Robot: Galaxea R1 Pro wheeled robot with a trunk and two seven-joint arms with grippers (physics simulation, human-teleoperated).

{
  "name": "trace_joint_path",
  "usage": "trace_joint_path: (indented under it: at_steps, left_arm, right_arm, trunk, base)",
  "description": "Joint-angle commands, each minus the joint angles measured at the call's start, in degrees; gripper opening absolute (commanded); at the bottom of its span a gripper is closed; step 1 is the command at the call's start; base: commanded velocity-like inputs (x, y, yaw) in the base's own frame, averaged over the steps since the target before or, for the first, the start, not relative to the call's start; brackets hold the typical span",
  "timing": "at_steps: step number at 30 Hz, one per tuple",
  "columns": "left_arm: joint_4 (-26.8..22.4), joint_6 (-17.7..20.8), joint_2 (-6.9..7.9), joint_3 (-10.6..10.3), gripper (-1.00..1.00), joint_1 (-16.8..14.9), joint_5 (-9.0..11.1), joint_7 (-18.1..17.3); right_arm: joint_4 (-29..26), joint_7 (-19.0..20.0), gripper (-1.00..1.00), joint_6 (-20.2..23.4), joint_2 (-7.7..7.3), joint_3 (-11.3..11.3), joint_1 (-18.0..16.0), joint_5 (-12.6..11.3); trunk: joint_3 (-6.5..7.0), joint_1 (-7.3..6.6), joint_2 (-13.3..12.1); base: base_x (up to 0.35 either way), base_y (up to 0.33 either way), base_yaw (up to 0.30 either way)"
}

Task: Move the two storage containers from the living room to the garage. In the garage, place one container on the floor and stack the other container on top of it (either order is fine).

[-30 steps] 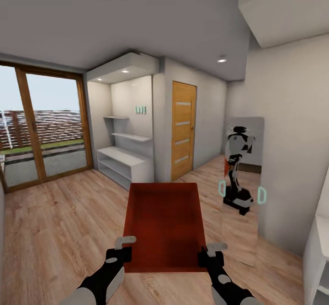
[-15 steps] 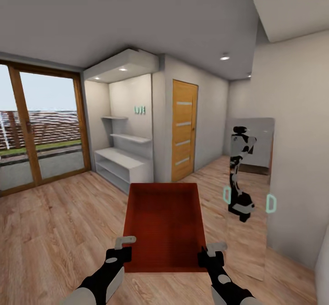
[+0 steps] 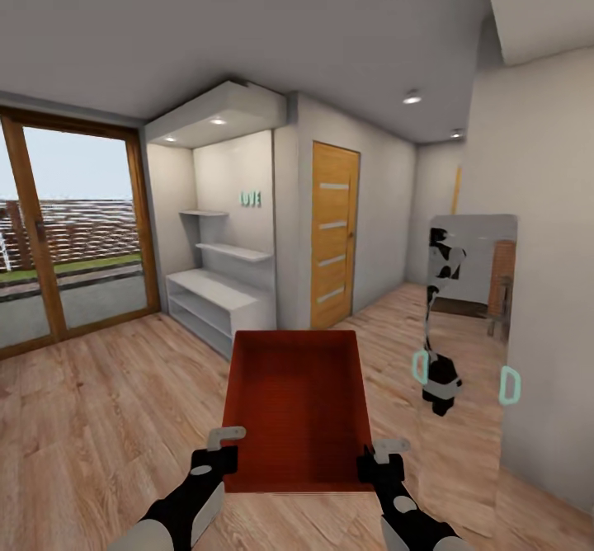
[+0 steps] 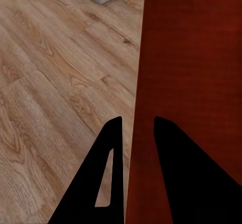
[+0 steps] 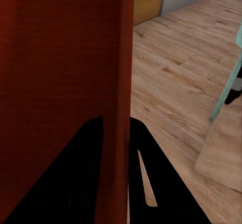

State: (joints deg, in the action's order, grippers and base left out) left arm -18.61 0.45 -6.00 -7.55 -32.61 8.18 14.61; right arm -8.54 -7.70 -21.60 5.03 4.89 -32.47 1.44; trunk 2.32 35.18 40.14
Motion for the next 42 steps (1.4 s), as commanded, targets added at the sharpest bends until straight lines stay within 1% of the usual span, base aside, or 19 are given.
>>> trace_joint_path:
  at_steps: [1, 18, 42]
  left_arm:
    - [0.06, 0.10, 0.69, -0.01, -1.00, 0.00, 0.79, 0.66]
    - [0.06, 0.20, 0.72, 0.01, -1.00, 0.00, 0.79, 0.60]
    - [0.06, 0.31, 0.73, 0.05, -1.00, 0.00, 0.79, 0.25]
  right_arm:
    - [-0.15, -0.65, -1.00, -0.20, -0.19, -1.64, -0.05, 0.14]
    - [-0.10, -0.56, -1.00, -0.20, -0.23, -1.64, -0.05, 0.16]
    - [-0.15, -0.56, -1.00, -0.20, -0.20, -1.64, -0.05, 0.14]
  trunk:
    - [0.00, 0.05, 0.02]
    - [0.00, 0.05, 0.02]
    - [0.00, 0.05, 0.02]
  base:
    - [0.322, 0.000, 0.000]
    - [0.322, 0.003, -0.019]
    - [0.322, 0.105, -0.276]
